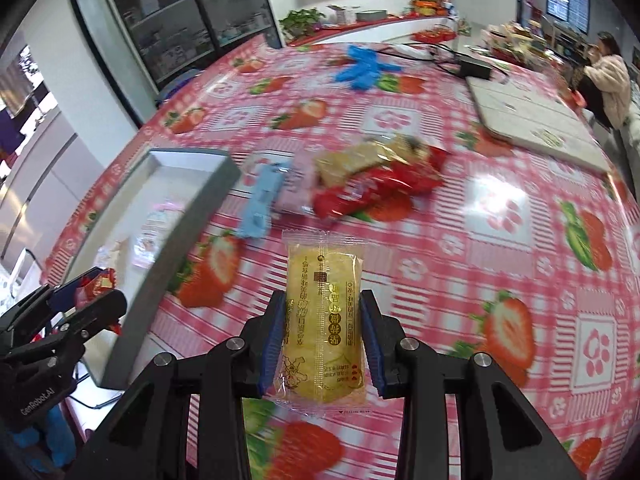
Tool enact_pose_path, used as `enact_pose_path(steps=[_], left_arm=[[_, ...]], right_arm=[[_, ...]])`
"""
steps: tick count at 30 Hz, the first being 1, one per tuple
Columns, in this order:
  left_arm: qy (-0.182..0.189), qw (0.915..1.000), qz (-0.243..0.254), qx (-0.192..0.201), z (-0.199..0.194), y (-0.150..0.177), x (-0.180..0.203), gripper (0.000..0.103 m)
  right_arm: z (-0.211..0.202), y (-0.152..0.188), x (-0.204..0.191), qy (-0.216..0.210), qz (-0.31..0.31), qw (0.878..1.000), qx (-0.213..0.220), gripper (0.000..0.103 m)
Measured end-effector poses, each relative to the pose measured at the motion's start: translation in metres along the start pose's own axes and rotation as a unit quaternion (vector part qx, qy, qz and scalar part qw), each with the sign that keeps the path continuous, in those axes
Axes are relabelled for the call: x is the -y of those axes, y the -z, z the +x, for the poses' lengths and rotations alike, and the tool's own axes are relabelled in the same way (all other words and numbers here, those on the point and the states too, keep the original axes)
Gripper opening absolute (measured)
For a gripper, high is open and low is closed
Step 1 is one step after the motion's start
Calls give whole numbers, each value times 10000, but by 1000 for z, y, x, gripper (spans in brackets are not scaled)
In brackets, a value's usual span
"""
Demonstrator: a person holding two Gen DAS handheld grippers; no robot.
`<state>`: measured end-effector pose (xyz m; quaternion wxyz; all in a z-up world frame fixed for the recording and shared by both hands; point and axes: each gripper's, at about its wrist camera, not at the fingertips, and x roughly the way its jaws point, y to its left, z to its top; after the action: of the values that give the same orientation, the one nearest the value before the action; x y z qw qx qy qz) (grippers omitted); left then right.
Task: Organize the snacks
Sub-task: 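Carry the red wafer packet and yellow bun over the white tray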
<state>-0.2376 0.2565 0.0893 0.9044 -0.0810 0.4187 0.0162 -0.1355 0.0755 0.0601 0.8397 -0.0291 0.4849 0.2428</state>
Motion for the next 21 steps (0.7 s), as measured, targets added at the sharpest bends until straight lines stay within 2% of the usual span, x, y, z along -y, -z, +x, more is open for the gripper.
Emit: enact_pose_path(steps=[14, 21], left_arm=[[-518, 9965, -561, 339, -16, -41, -83, 54], [-689, 9937, -875, 142, 4, -40, -120, 53]], right_arm=[[25, -49, -100, -658, -698, 9954, 29, 38], [46, -68, -143, -894, -946, 9915, -60, 38]])
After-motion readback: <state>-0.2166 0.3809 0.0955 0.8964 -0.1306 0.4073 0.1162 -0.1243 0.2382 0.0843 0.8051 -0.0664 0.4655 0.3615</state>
